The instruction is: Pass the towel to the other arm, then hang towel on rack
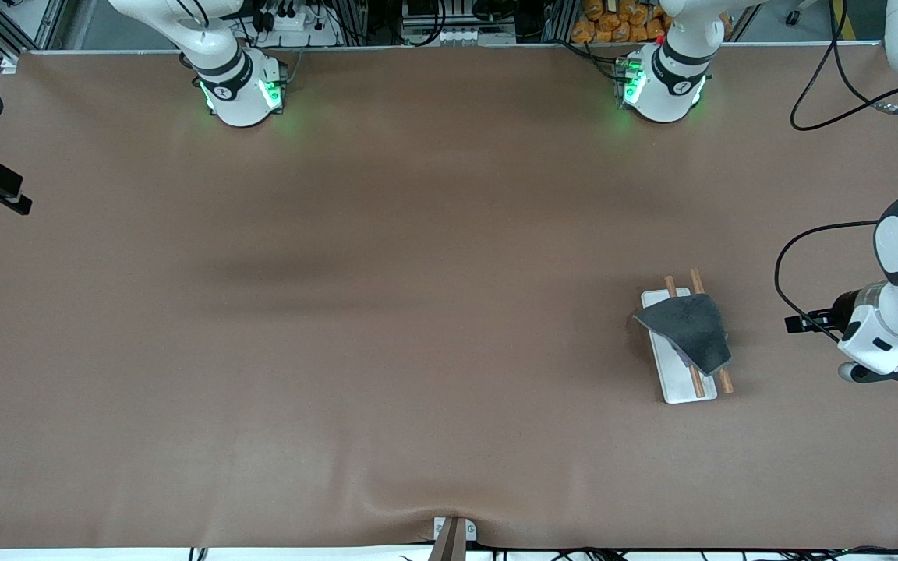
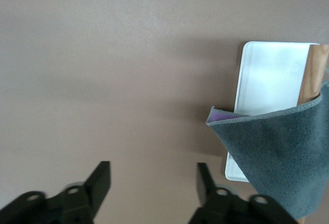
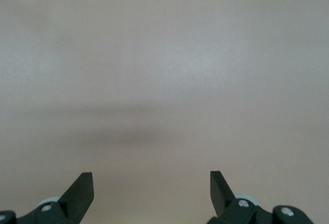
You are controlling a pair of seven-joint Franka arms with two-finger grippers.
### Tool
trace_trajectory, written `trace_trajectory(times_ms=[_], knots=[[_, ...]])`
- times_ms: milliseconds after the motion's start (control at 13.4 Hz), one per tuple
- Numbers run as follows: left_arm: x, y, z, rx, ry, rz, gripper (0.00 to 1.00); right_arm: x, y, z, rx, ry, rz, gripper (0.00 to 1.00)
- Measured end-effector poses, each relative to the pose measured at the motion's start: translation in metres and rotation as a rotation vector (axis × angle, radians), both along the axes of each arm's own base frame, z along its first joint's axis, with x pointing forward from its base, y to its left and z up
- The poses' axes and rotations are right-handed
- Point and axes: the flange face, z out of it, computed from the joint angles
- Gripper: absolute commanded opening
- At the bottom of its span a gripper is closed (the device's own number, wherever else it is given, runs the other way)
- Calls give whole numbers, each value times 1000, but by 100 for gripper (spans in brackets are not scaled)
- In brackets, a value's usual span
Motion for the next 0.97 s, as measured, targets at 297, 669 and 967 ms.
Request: trace_trajectory(times_ms=[297,669,967], knots=[[8,-14,59,4,-107,-21,100,0,12,0,0,5,21,100],[-19,-80,174,5,-245,-116,100,0,12,0,0,5,22,100],[-42,-100,215,16,-241,-138,100,0,15,0,0,5,27,100]])
